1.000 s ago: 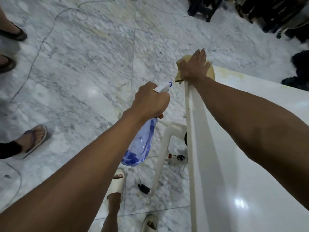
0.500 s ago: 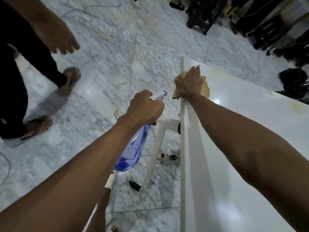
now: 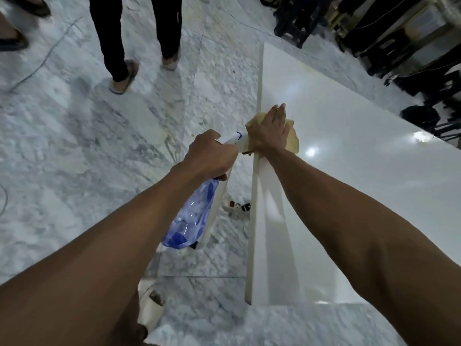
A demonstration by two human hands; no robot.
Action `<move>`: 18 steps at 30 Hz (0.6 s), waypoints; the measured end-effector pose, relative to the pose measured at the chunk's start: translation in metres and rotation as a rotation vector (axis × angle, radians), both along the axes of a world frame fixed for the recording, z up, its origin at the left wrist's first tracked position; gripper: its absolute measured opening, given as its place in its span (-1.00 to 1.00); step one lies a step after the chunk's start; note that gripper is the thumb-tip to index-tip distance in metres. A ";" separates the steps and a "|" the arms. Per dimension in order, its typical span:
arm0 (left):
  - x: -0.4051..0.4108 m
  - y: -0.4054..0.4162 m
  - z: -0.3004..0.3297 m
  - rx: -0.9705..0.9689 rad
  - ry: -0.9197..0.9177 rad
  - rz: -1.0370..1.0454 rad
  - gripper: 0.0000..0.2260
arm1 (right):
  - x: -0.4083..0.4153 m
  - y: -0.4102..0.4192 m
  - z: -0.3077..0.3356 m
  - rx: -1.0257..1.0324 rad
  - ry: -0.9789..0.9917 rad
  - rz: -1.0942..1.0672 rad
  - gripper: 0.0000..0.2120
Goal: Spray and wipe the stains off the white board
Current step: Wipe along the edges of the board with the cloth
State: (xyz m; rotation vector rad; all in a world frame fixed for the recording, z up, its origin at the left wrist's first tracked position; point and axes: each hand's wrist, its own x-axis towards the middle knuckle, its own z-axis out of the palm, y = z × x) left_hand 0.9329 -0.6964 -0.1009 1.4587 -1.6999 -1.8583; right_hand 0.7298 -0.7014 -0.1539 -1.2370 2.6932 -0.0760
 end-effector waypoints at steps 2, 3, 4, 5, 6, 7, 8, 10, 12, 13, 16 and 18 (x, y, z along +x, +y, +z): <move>0.011 0.025 0.003 0.013 0.023 0.006 -0.60 | 0.012 0.026 0.001 0.020 -0.002 0.007 -0.22; 0.017 0.037 0.004 0.012 0.026 -0.004 -0.63 | 0.018 0.037 0.001 0.022 -0.001 0.015 -0.22; 0.023 0.049 0.005 0.010 0.030 -0.013 -0.67 | 0.024 0.047 0.002 0.025 -0.002 0.020 -0.22; 0.029 0.059 0.008 0.011 0.037 -0.015 -0.72 | 0.030 0.057 0.004 0.027 -0.002 0.021 -0.22; 0.035 0.069 0.009 0.015 0.044 -0.016 -0.76 | 0.036 0.066 0.004 0.027 -0.004 0.020 -0.22; 0.040 0.077 0.011 0.016 0.046 -0.018 -0.77 | 0.041 0.075 0.003 0.027 -0.010 0.020 -0.21; 0.046 0.085 0.011 0.018 0.043 -0.019 -0.77 | 0.046 0.084 0.004 0.029 -0.016 0.019 -0.21; 0.057 0.100 0.010 0.030 0.048 -0.016 -0.77 | 0.054 0.099 0.004 0.035 -0.009 0.021 -0.20; 0.069 0.113 0.009 0.033 0.057 -0.020 -0.78 | 0.062 0.115 0.002 0.035 0.001 0.022 -0.20; 0.075 0.119 0.009 0.035 0.056 -0.022 -0.79 | 0.066 0.122 0.002 0.036 0.007 0.020 -0.21; 0.091 0.137 0.005 0.064 0.045 -0.023 -0.80 | 0.080 0.144 0.001 0.039 0.021 0.013 -0.21; 0.102 0.148 0.003 0.066 0.041 -0.037 -0.80 | 0.091 0.162 0.001 0.021 0.025 0.008 -0.19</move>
